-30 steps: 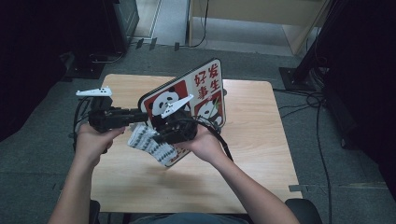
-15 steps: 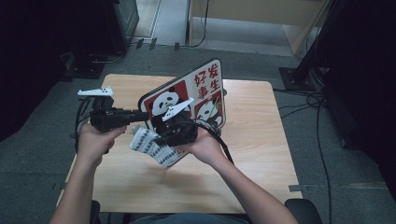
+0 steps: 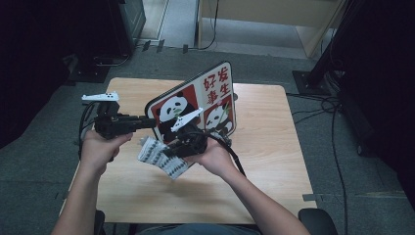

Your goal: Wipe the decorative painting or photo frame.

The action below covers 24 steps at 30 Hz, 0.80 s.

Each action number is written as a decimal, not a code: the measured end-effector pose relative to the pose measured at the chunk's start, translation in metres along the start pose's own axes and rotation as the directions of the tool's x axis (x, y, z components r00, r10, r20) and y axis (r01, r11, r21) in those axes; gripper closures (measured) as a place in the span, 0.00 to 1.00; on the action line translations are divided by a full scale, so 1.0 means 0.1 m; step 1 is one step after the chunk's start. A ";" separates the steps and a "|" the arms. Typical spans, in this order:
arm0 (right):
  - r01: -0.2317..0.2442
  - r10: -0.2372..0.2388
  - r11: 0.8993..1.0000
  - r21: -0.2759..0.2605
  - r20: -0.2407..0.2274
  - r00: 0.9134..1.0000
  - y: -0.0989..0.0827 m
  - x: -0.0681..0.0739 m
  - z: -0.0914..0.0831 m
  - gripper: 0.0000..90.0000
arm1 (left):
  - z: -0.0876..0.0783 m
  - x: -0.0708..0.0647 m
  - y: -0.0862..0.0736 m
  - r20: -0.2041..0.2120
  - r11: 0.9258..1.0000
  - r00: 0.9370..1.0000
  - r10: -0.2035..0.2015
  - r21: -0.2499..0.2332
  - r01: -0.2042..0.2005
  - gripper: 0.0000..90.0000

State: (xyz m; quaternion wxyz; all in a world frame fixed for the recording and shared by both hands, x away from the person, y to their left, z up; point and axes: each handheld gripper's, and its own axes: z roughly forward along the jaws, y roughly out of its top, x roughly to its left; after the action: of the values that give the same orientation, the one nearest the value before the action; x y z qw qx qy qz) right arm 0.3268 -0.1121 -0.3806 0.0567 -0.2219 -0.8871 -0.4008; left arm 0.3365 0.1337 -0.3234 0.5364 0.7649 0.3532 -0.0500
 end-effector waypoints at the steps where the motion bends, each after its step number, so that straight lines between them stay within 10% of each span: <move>1: -0.001 0.001 1.000 -0.001 -0.001 1.000 -0.01 0.00 0.01 0.90 | 0.00 0.00 0.00 -0.001 1.000 1.000 0.000 0.000 0.000 0.83; 24: -0.024 0.024 1.000 0.020 -0.005 1.000 -0.27 -0.06 0.15 0.90 | -0.01 -0.01 0.00 -0.025 1.000 0.999 0.026 0.010 -0.025 0.84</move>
State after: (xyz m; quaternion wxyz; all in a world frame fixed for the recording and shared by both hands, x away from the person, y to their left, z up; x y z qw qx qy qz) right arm 0.3216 -0.1193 -0.4112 0.0662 -0.2311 -0.8881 -0.3918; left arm 0.3350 0.1339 -0.3226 0.5287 0.7725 0.3500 -0.0351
